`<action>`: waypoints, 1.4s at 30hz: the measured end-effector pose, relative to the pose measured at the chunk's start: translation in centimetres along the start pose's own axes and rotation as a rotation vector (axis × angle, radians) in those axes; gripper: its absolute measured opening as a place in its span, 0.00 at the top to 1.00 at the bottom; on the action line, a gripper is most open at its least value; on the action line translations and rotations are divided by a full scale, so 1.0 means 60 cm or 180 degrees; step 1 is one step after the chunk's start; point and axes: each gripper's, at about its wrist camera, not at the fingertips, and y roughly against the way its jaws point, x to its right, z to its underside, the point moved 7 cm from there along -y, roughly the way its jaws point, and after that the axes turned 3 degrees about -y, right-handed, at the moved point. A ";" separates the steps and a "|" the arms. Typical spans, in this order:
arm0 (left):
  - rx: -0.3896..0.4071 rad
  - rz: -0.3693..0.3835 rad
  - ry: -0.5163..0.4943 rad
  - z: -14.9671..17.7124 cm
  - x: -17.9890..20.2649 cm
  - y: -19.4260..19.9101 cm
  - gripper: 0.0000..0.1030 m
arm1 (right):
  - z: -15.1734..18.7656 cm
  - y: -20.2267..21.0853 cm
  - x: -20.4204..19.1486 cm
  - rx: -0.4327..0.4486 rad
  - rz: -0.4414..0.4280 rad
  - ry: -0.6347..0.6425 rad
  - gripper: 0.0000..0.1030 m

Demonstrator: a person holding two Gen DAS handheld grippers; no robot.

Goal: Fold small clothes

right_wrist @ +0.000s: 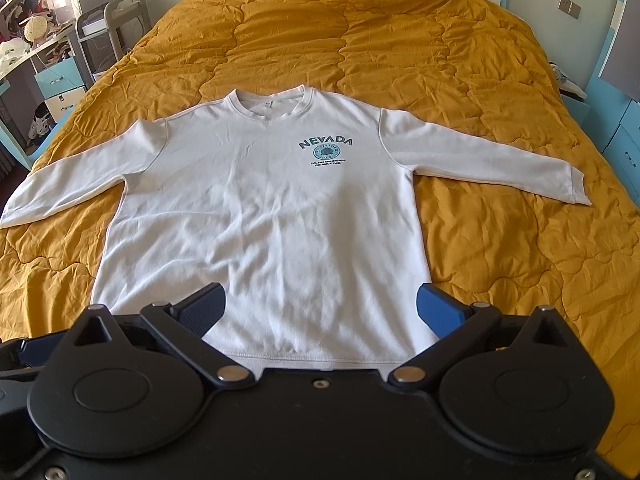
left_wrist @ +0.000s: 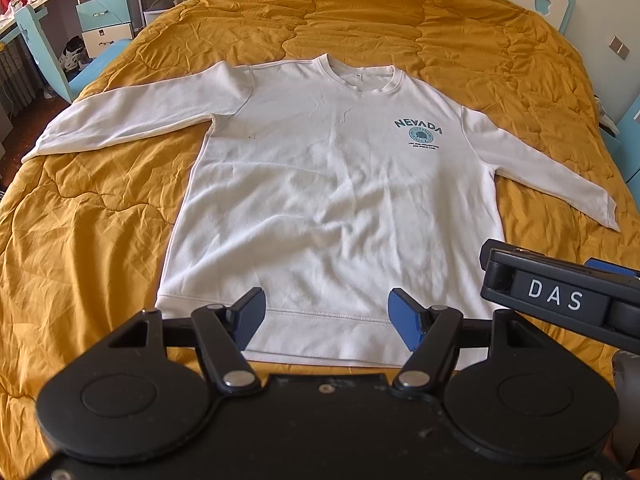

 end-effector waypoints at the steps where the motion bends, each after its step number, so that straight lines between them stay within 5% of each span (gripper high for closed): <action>1: -0.0003 -0.0004 0.0004 0.000 -0.001 -0.001 0.30 | 0.000 0.000 -0.001 -0.0005 -0.0001 -0.0001 0.00; 23: -0.0100 0.0069 0.0088 0.000 -0.011 -0.032 0.30 | 0.006 -0.028 -0.008 -0.0087 -0.0045 -0.0009 0.00; 28: 0.0027 0.0368 0.0380 -0.014 -0.043 -0.041 0.31 | -0.010 -0.030 -0.030 0.0023 -0.0662 -0.0117 0.00; 34: 0.0195 0.0626 0.1104 -0.046 -0.152 -0.063 0.31 | -0.058 -0.044 -0.094 0.0392 -0.0545 0.0282 0.00; 42: 0.1104 0.0837 0.2228 -0.112 -0.423 -0.092 0.31 | -0.116 -0.091 -0.200 0.0647 -0.0677 0.0665 0.00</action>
